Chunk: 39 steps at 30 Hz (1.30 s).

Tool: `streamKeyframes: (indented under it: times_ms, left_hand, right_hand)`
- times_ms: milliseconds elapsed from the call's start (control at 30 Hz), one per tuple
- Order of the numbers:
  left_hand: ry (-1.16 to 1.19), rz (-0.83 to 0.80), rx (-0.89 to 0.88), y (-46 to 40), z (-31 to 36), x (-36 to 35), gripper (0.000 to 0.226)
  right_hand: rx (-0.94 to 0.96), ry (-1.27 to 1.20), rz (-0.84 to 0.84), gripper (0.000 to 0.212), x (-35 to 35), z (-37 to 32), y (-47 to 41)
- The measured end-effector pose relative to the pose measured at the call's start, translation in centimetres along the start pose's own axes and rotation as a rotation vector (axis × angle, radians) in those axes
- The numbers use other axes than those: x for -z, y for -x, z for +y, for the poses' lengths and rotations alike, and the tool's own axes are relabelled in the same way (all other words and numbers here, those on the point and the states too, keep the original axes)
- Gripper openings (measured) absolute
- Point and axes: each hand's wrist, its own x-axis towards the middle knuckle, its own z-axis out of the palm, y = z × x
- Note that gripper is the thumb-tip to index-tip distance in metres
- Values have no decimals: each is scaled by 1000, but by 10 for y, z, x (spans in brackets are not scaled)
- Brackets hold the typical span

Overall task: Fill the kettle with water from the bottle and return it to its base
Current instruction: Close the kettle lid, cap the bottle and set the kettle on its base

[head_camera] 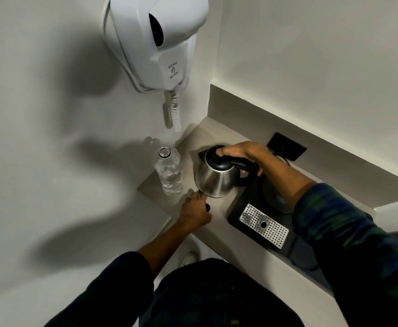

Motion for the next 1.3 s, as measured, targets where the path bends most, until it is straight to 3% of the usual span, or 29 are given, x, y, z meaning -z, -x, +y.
streamKeyframes:
  times_ms: [67, 200, 333, 400, 467, 567, 633, 700, 867, 1033, 1167, 1300]
  left_hand:
    - [-27, -41, -48, 0, 0, -4, 57]
    - [4, 40, -139, -4, -6, -7, 38]
    - [39, 136, -224, 4, -4, 0, 34]
    - [131, 230, -284, 19, -2, 8, 36]
    - [306, 413, -372, 38, -1, 21, 35]
    - [443, 924, -572, 61, -3, 55, 23]
    - [511, 1194, -542, 66, -10, 86, 24]
    - [584, 1293, -383, 64, -19, 115, 24]
    - [690, 1037, -102, 53, -35, 148, 38]
    - [591, 922, -164, 55, -35, 154, 18]
    - [585, 930, -120, 51, -36, 160, 30]
    - [569, 937, -129, 49, -39, 159, 40]
  right_hand:
    - [14, 13, -18, 96, 3, 4, 0]
    - [100, 10, -120, 114, 8, 26, -5]
    - [230, -52, -106, 93, 6, 64, -11]
    - [270, -96, -88, 97, 5, 78, -13]
    - [306, -137, -83, 102, 4, 86, -15]
    - [351, -196, -85, 100, 2, 90, -19]
    - [383, -223, -92, 85, -1, 92, -17]
    - [448, -236, -99, 58, -6, 94, -17]
    - [518, -328, -75, 49, -13, 104, -20]
    - [587, -391, -75, 17, -15, 109, -19]
    - [609, -462, 35, 47, -29, 109, -20]
    - [558, -638, 191, 43, -48, 97, -20]
